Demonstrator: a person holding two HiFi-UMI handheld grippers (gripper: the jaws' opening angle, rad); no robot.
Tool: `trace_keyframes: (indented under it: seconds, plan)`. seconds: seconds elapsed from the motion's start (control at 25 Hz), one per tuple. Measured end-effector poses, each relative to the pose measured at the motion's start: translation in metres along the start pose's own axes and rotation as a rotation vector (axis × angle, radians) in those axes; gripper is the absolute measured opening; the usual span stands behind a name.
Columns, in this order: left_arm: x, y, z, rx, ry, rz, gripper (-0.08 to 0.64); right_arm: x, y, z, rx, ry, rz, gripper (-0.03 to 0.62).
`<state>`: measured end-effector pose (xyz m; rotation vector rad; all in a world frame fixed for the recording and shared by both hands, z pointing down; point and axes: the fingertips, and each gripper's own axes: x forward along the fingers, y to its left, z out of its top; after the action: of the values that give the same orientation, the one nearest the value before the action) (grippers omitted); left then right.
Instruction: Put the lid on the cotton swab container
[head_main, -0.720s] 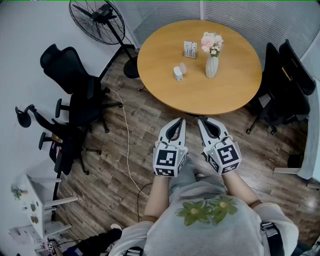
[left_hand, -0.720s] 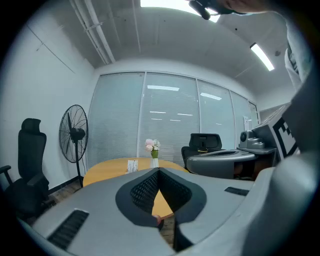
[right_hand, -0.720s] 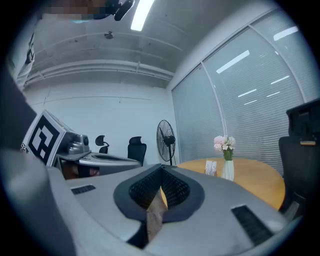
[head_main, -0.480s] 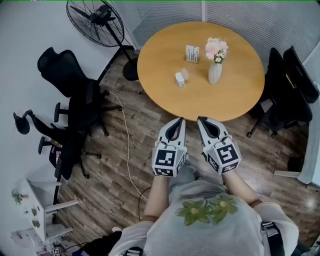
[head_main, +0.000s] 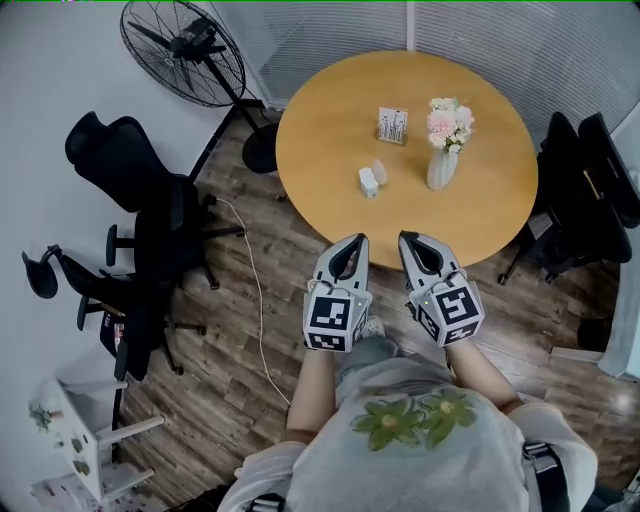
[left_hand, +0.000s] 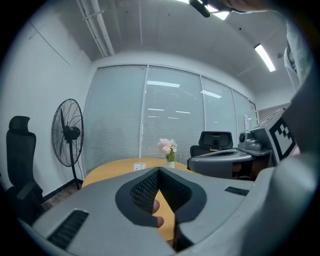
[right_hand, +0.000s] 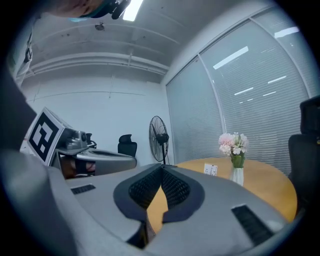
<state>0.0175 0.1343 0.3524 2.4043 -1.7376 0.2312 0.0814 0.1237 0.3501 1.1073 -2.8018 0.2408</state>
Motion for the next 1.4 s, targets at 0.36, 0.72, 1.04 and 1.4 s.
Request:
trace_keyframes:
  seconds: [0.36,0.72,1.04,1.4]
  plan:
    - [0.024,0.036,0.003,-0.006,-0.004,-0.055,0.006,0.042,-0.009,0.006,0.033,-0.017,-0.022,0.0]
    - [0.054,0.052,-0.004,-0.014,0.013,-0.104,0.123,0.07,-0.033,0.002,0.089,0.005,-0.027,0.087]
    - [0.102,0.077,-0.017,0.052,0.093,-0.176,0.221,0.112,-0.062,-0.008,0.134,0.029,-0.015,0.178]
    - [0.149,0.11,-0.034,0.157,0.169,-0.227,0.318,0.161,-0.102,-0.001,0.157,0.033,-0.025,0.179]
